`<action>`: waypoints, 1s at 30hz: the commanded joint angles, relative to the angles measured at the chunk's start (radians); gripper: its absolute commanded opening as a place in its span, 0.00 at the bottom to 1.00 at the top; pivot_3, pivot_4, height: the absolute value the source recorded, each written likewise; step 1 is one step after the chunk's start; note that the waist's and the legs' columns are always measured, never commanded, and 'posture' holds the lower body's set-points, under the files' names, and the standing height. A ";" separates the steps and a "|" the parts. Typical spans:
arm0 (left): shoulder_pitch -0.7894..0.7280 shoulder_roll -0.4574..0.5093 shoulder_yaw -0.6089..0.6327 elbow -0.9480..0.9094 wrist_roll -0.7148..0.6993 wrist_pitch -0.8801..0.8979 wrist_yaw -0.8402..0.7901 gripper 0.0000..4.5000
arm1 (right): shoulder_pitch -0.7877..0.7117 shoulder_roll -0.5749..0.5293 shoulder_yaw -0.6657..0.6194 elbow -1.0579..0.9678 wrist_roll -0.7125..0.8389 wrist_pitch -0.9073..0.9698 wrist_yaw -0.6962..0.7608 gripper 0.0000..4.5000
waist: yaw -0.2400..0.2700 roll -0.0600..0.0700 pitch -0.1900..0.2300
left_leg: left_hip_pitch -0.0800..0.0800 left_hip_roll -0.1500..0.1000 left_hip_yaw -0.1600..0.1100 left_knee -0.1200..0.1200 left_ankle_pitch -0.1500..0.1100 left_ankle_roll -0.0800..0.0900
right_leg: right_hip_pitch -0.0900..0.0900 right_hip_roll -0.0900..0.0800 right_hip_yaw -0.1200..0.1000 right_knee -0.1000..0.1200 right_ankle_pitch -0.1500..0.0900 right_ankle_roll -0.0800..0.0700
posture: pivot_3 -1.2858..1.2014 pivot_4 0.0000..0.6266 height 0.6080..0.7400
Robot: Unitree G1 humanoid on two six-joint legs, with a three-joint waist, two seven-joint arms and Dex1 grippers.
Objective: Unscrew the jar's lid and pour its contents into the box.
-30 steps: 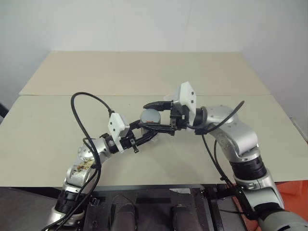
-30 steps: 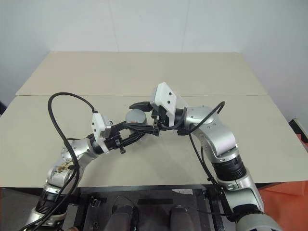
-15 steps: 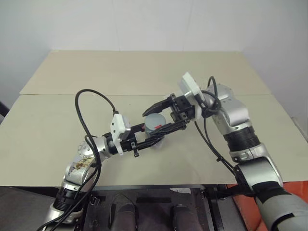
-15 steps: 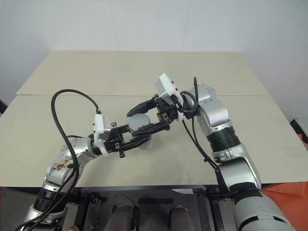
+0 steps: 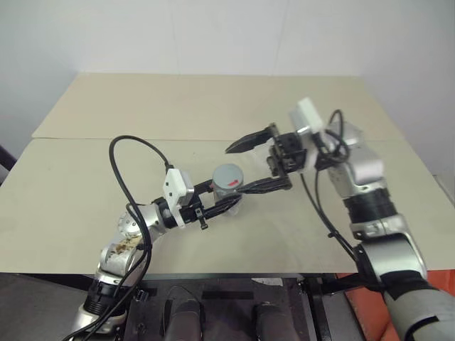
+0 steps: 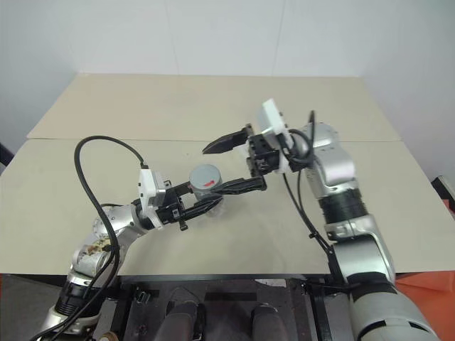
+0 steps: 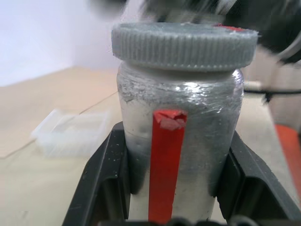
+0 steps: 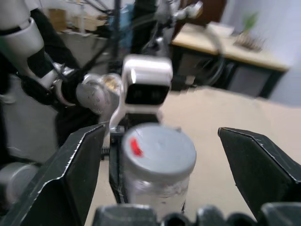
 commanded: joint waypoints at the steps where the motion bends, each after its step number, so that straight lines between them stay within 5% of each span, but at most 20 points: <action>1: -0.014 -0.032 0.023 -0.008 0.030 -0.042 0.064 0.43 | 0.074 0.034 -0.062 -0.258 -0.010 0.115 -0.305 0.99 | -0.003 0.000 0.000 | 0.000 0.000 0.000 0.000 0.000 0.000 | 0.000 0.000 0.000 0.001 0.000 0.000 | 0.52 0.24 1.00; 10: -0.055 -0.087 0.023 0.061 0.102 -0.099 0.144 0.43 | 0.229 0.218 0.019 -0.571 -0.146 0.373 -0.863 0.99 | -0.004 0.000 0.000 | -0.007 -0.001 0.000 0.001 0.001 -0.002 | -0.010 0.000 0.002 0.004 0.000 0.000 | 0.52 0.24 1.00; 30: -0.079 -0.093 0.026 0.077 0.125 -0.114 0.166 0.43 | 0.240 0.233 0.127 -0.564 -0.261 0.406 -0.958 0.99 | -0.003 0.000 0.000 | -0.008 -0.001 0.000 0.001 0.001 -0.002 | -0.010 0.002 0.001 0.003 0.000 0.000 | 0.52 0.24 1.00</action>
